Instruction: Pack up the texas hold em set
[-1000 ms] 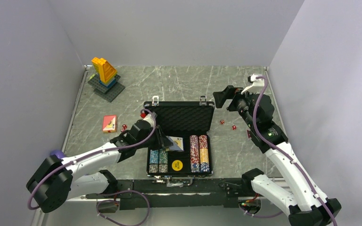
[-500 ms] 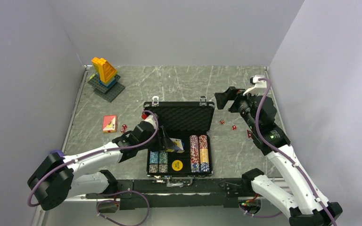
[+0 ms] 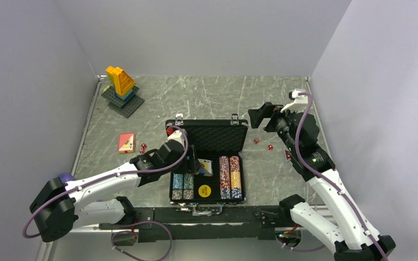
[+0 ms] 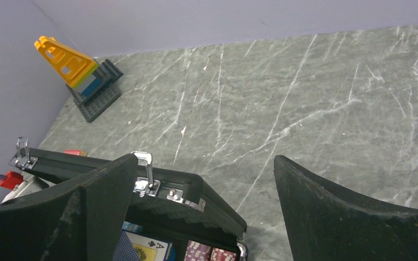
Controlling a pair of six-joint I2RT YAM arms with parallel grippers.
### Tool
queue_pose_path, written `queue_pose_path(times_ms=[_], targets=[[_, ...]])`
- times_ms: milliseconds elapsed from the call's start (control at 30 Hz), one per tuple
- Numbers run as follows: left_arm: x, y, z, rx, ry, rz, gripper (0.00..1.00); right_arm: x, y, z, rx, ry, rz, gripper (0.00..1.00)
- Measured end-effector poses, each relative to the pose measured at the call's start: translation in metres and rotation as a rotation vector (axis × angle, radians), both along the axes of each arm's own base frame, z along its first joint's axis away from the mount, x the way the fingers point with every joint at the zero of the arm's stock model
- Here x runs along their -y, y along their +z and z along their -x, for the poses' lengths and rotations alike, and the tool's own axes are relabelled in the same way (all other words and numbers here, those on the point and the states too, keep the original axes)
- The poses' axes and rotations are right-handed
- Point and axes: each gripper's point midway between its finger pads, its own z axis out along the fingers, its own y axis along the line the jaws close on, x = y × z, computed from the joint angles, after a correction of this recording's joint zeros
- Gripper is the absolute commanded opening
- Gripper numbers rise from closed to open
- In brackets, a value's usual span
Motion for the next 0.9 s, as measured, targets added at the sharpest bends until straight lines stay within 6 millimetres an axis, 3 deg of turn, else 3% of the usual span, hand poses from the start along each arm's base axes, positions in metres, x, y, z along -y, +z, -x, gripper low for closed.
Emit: queue_pose_path(times_ms=[233, 433, 900], targets=[[0.006, -0.006, 0.002, 0.029, -0.048, -0.101, 0.63, 0.001, 0.000, 0.002, 0.004, 0.000, -0.002, 0.99], [0.007, -0.022, 0.003, 0.018, -0.075, -0.163, 0.55, 0.001, 0.001, 0.002, 0.005, 0.000, -0.002, 1.00], [0.020, -0.033, 0.000, 0.023, -0.107, -0.179, 0.48, 0.000, -0.001, 0.002, 0.002, 0.004, -0.001, 1.00]])
